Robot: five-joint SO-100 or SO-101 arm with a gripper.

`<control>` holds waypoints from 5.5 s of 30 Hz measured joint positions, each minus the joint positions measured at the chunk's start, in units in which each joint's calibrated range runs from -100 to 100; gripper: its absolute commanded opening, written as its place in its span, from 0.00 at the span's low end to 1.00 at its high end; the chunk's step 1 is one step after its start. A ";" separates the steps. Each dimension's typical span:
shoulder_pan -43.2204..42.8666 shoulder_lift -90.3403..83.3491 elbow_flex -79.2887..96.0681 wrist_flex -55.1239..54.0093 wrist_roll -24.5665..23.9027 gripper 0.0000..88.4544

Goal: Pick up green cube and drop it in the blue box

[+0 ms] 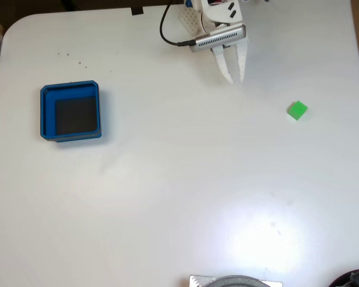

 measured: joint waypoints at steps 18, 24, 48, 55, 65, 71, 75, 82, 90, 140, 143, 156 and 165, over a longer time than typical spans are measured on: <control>0.00 0.00 0.00 0.00 0.00 0.03; 0.00 0.00 0.00 0.00 0.00 0.03; -9.88 0.00 0.00 0.00 0.00 0.03; -15.00 0.00 0.00 0.00 0.00 0.03; -21.83 0.50 0.00 0.00 0.00 0.03; -22.04 7.27 -0.81 0.00 0.00 0.03; -22.04 12.20 -2.86 0.00 0.00 0.03; -22.04 18.38 -10.47 0.00 0.00 0.03; -22.04 28.99 -20.76 0.00 0.00 0.04; -27.09 60.82 -46.89 0.00 0.00 0.41; -27.09 62.32 -47.34 0.00 0.00 0.41; -27.02 78.70 -62.28 0.00 0.05 0.41; -26.73 92.82 -73.74 0.66 0.10 0.41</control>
